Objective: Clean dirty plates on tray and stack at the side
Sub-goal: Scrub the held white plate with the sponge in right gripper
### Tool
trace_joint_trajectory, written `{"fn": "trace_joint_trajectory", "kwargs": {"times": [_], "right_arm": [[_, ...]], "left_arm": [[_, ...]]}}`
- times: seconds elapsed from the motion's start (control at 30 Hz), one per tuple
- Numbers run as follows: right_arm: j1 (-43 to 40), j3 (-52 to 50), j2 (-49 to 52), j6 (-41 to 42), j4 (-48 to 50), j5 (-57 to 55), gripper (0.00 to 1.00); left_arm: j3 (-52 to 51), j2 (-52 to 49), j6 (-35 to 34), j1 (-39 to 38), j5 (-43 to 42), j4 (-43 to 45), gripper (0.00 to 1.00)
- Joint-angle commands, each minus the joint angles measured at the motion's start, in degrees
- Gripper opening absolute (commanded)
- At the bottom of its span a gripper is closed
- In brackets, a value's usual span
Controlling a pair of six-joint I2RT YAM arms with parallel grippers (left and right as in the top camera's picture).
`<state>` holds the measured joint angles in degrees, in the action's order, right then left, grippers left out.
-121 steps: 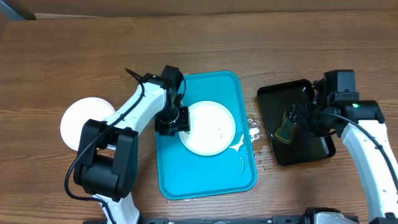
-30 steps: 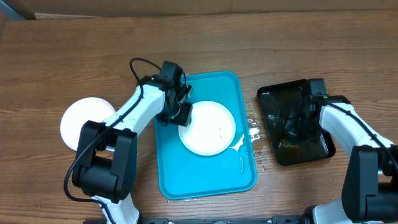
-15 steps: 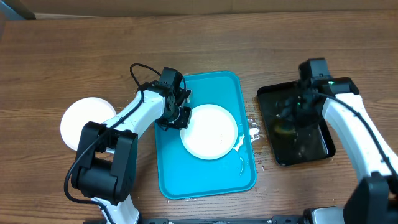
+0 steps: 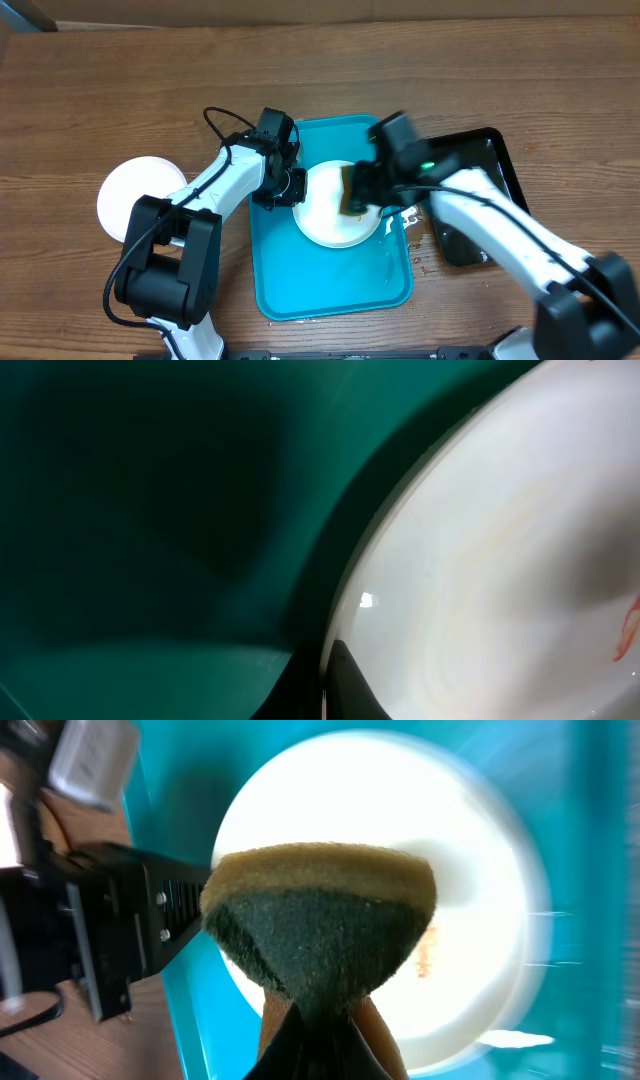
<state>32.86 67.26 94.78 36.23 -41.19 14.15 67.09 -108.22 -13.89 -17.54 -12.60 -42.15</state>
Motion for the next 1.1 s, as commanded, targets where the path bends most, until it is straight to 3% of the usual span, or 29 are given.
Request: {"fn": "trace_joint_trajectory", "kwargs": {"times": [0.0, 0.23, 0.47, 0.7, 1.07], "right_arm": [[4.1, -0.6, 5.6, 9.8, 3.1, -4.6, 0.04], [5.3, -0.6, 14.6, 13.6, 5.3, -9.6, 0.04], [0.1, -0.7, 17.9, 20.4, -4.7, -12.6, 0.04], [-6.7, -0.5, 17.8, 18.8, -11.5, -15.7, 0.04], [-6.9, 4.0, 11.9, 10.5, -16.9, -22.0, 0.04]], "left_arm": [[-0.9, 0.7, -3.0, -0.1, 1.0, 0.0, 0.04], [-0.9, 0.7, -3.1, -0.1, 1.0, 0.0, 0.04], [-1.0, 0.7, -3.2, -0.1, 1.9, 0.0, 0.04], [-1.4, 0.7, -4.6, 0.0, 4.5, 0.0, 0.04], [-1.4, 0.7, -4.6, 0.0, 5.7, -0.7, 0.04]]}}
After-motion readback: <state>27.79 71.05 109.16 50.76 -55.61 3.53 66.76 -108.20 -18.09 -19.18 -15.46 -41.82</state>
